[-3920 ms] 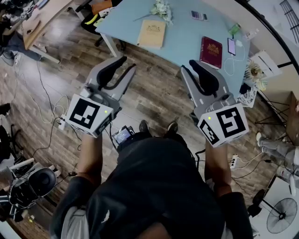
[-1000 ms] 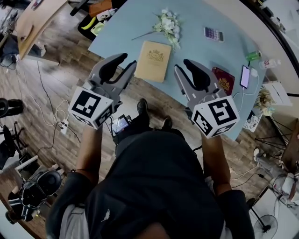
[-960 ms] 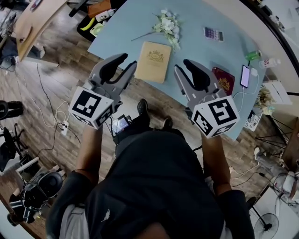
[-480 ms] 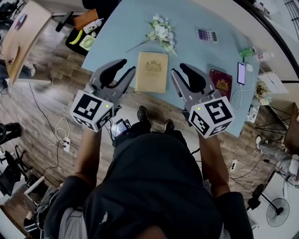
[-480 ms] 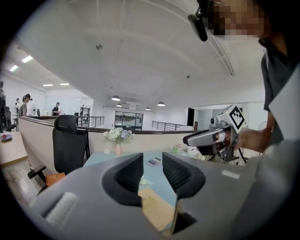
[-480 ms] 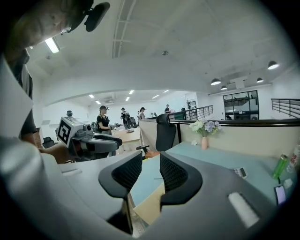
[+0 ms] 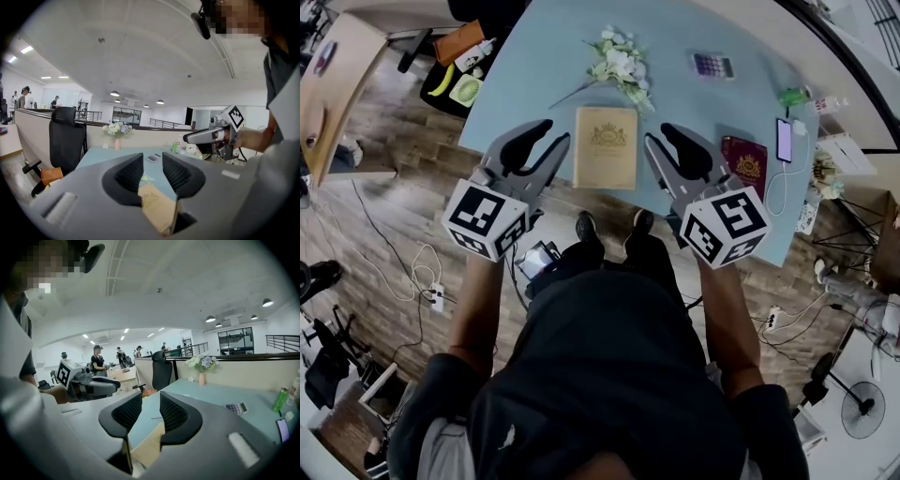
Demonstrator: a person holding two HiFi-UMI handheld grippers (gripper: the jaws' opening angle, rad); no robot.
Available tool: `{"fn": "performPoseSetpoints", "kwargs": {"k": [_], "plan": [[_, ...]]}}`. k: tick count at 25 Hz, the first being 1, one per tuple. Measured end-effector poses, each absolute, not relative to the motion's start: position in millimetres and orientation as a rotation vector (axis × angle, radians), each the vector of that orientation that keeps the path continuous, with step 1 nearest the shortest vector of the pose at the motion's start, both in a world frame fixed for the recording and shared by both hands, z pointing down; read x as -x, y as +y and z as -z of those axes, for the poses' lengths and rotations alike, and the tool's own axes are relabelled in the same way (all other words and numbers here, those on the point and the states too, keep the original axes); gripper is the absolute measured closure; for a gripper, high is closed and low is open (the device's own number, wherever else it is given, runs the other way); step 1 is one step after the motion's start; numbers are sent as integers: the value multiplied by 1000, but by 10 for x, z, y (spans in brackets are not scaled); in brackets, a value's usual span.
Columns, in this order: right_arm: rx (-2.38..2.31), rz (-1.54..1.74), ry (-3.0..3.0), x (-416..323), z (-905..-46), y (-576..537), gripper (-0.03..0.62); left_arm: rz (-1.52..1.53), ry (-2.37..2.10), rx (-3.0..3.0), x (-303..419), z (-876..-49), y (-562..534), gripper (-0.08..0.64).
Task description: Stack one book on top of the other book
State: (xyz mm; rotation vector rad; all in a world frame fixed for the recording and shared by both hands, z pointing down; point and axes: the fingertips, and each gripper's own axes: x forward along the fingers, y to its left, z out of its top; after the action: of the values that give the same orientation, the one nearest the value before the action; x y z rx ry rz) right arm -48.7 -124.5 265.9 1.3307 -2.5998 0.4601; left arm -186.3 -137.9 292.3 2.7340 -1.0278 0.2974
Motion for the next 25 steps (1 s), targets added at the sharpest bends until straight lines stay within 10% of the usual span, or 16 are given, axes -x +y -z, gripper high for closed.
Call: {"fn": "performPoseSetpoints", "kwargs": {"k": [25], "plan": [[-1168,-671,-2515,421,-3705,-1703,489,-388,-1120,-2513,1814,-3818,-1713,388]]}}
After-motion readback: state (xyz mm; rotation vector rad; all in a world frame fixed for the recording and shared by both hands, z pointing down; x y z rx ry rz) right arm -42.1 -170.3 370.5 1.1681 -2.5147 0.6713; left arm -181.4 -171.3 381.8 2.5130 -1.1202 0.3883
